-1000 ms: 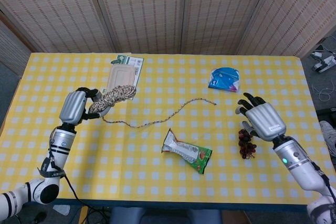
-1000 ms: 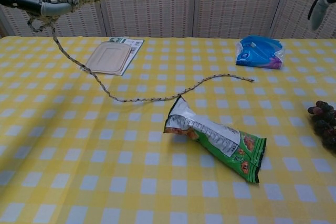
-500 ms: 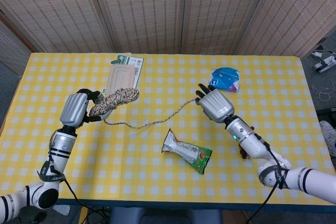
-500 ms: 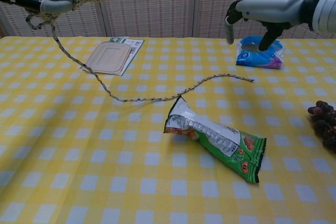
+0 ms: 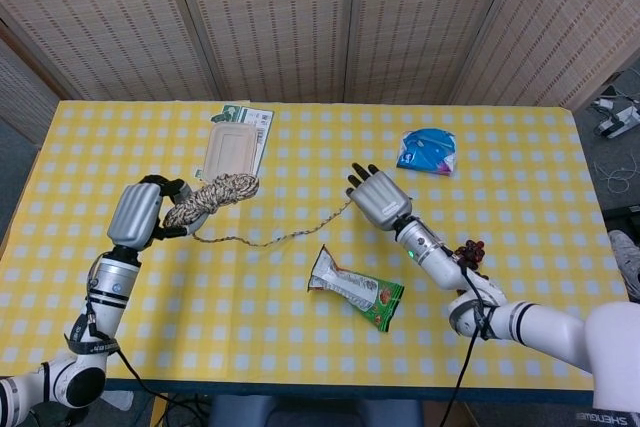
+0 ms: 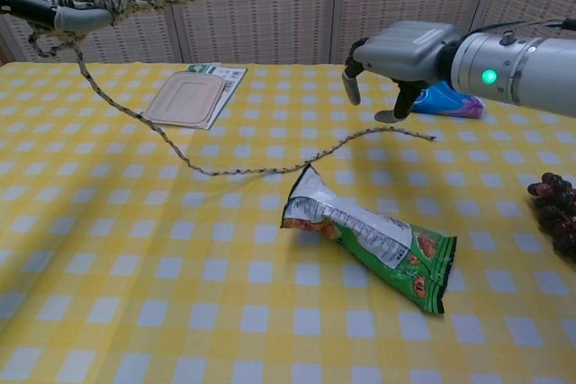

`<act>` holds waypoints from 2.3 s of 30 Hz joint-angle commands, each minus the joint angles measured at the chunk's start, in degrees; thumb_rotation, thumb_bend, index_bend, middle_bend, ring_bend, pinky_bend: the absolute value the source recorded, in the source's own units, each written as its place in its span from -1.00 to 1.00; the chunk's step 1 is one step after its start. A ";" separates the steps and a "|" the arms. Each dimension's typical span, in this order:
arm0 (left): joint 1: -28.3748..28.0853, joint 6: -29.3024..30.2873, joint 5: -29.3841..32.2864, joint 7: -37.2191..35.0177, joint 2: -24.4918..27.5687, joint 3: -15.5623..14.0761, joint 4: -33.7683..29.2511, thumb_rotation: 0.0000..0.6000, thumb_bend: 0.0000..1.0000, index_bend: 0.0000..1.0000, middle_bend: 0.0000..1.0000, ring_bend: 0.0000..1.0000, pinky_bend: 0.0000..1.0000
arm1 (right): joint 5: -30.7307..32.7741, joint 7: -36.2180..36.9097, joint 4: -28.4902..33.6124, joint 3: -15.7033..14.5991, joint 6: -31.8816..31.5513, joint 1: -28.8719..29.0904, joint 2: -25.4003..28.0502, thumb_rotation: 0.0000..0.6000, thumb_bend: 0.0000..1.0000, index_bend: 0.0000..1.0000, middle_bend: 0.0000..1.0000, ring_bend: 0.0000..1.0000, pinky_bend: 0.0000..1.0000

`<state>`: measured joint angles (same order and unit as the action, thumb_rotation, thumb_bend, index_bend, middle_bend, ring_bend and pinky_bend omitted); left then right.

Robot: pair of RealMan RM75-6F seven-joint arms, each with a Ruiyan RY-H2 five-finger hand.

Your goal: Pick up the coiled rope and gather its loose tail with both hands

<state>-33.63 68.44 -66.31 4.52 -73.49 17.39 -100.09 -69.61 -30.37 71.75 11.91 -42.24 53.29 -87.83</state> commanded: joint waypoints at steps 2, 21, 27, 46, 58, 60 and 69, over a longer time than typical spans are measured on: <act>0.16 0.23 0.01 -0.02 0.03 -0.13 -0.17 0.43 -0.48 0.44 0.43 0.06 -0.39 | -0.05 1.72 -4.67 -0.83 0.11 1.19 -3.92 1.00 -0.52 -0.19 -0.49 -0.82 -0.54; 0.81 0.78 0.04 0.50 0.45 -0.92 -0.56 0.43 -0.48 0.44 0.43 0.06 -0.39 | 3.68 5.39 -20.79 -0.21 7.22 7.18 -14.54 1.00 -0.49 -0.19 -0.49 -0.82 -0.54; 1.05 0.56 0.31 0.32 0.49 -1.25 -0.16 0.45 -0.48 0.44 0.43 0.06 -0.39 | 2.90 7.50 -26.00 -0.42 8.87 8.81 -17.52 1.00 -0.48 -0.19 -0.49 -0.82 -0.54; 1.53 0.57 0.04 -0.10 0.62 -1.67 -0.10 0.42 -0.48 0.44 0.43 0.06 -0.39 | 0.45 12.33 -36.29 -0.93 11.20 10.88 -22.68 1.00 -0.47 -0.09 -0.49 -0.82 -0.54; 1.72 0.57 0.13 -0.21 0.56 -1.76 -0.01 0.45 -0.48 0.44 0.43 0.06 -0.39 | 0.82 11.99 -38.83 -0.53 12.41 11.27 -23.75 1.00 -0.43 -0.05 -0.49 -0.82 -0.54; 1.78 0.51 0.21 -0.25 0.55 -1.81 0.04 0.42 -0.48 0.44 0.43 0.05 -0.39 | 1.00 11.95 -39.18 -0.41 12.62 11.27 -23.97 1.00 -0.42 -0.04 -0.49 -0.82 -0.54; 1.94 0.35 0.36 -0.56 0.56 -1.86 0.42 0.43 -0.48 0.44 0.43 0.05 -0.39 | 1.35 11.85 -41.24 -0.04 13.50 11.59 -25.13 1.00 -0.41 0.00 -0.47 -0.82 -0.54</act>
<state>-31.69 68.81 -65.96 3.98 -72.94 15.54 -99.69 -68.26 -18.55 30.62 11.83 -28.81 64.84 -112.88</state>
